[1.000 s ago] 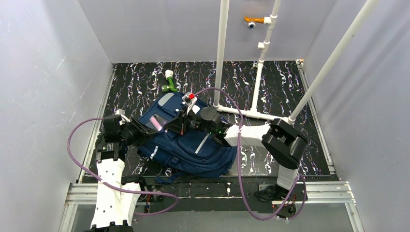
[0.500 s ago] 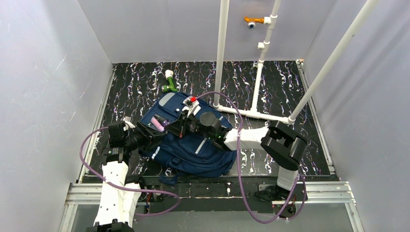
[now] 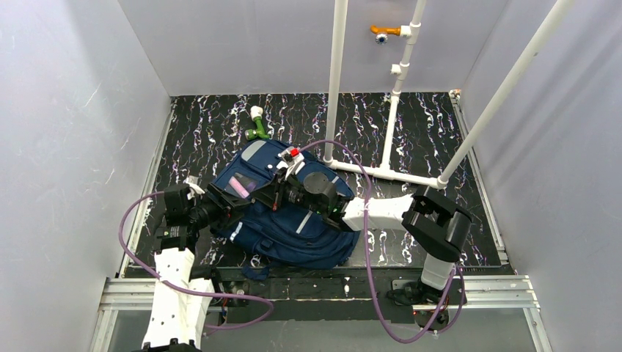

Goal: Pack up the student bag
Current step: Zip the student bag at the center of the board.

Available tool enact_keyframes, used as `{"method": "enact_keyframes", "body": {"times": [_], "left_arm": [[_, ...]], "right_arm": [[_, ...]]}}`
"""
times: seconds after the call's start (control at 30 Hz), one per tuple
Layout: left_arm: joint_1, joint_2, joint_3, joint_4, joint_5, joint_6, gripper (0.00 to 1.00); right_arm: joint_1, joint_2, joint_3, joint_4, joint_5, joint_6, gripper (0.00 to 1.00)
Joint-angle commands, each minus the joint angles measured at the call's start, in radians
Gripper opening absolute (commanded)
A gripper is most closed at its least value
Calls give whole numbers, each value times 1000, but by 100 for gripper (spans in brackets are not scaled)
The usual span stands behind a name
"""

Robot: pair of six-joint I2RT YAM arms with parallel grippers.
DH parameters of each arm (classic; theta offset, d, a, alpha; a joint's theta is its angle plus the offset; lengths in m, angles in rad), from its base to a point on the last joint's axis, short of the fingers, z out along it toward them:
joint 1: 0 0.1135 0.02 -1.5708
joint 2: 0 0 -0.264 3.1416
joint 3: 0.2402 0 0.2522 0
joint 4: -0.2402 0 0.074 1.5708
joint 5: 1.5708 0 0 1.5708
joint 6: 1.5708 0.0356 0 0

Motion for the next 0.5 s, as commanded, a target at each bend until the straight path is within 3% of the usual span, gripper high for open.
{"method": "enact_keyframes", "body": {"times": [0.0, 0.23, 0.37, 0.47], "left_arm": [[8, 31, -15, 57, -102, 12, 51], [10, -10, 39, 10, -86, 67, 50], [11, 5, 181, -161, -202, 112, 52], [10, 12, 227, -182, -246, 122, 55]], "right_arm": [[-1, -71, 6, 81, 19, -8, 1], [-1, -83, -9, 64, 63, -33, 1], [-9, -66, -8, 47, 77, -53, 1], [-17, -42, 5, 56, 60, -40, 1]]}}
